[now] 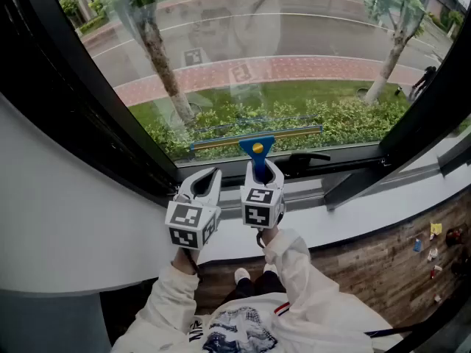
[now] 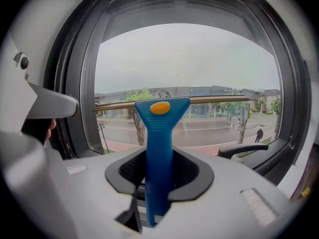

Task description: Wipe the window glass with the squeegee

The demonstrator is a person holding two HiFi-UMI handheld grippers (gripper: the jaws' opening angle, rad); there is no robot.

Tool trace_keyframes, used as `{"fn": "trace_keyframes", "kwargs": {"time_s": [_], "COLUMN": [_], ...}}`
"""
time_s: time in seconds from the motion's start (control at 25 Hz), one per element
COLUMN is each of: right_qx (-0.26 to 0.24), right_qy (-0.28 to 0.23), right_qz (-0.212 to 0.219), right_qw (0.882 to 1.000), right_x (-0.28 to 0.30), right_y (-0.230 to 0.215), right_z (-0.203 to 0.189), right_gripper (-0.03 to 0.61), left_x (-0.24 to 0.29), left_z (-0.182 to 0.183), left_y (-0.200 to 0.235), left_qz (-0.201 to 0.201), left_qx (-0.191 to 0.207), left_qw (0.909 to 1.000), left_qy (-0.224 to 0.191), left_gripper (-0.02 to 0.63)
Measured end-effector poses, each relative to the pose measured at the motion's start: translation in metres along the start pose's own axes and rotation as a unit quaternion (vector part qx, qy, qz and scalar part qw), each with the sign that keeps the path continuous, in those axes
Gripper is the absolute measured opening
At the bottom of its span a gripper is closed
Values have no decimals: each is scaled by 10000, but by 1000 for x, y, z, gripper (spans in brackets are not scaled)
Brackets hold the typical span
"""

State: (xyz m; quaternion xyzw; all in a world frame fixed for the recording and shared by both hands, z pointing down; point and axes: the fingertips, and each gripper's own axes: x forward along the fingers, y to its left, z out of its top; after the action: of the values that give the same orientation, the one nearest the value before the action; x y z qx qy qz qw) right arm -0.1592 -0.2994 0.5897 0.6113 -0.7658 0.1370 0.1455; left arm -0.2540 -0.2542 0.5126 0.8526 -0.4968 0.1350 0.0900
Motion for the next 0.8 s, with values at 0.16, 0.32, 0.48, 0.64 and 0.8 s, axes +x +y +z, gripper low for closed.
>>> {"fn": "trace_keyframes", "kwargs": {"time_s": [0.16, 0.32, 0.48, 0.64, 0.8], "right_qx": [-35, -64, -40, -34, -46], "right_qy": [142, 256, 401, 517, 701], "right_qz": [8, -10, 13, 64, 136], "right_qw": [9999, 9997, 9992, 9986, 9974], "right_x": [4, 6, 5, 8, 9], "right_y": [0, -1, 0, 2, 4], "right_z": [-13, -23, -29, -36, -40], "right_gripper": [127, 127, 127, 127, 127], "left_x": [3, 5, 6, 5, 5], "left_z": [-7, -12, -12, -13, -16], "left_y": [-4, -8, -8, -7, -7], "left_qz": [-47, -96, -116, -127, -153], "left_qx": [-19, -43, -62, -85, -120], "left_qw": [10000, 9999, 9999, 9998, 9997], "left_qy": [76, 114, 109, 102, 135], "left_gripper": [-2, -2, -2, -2, -1]}}
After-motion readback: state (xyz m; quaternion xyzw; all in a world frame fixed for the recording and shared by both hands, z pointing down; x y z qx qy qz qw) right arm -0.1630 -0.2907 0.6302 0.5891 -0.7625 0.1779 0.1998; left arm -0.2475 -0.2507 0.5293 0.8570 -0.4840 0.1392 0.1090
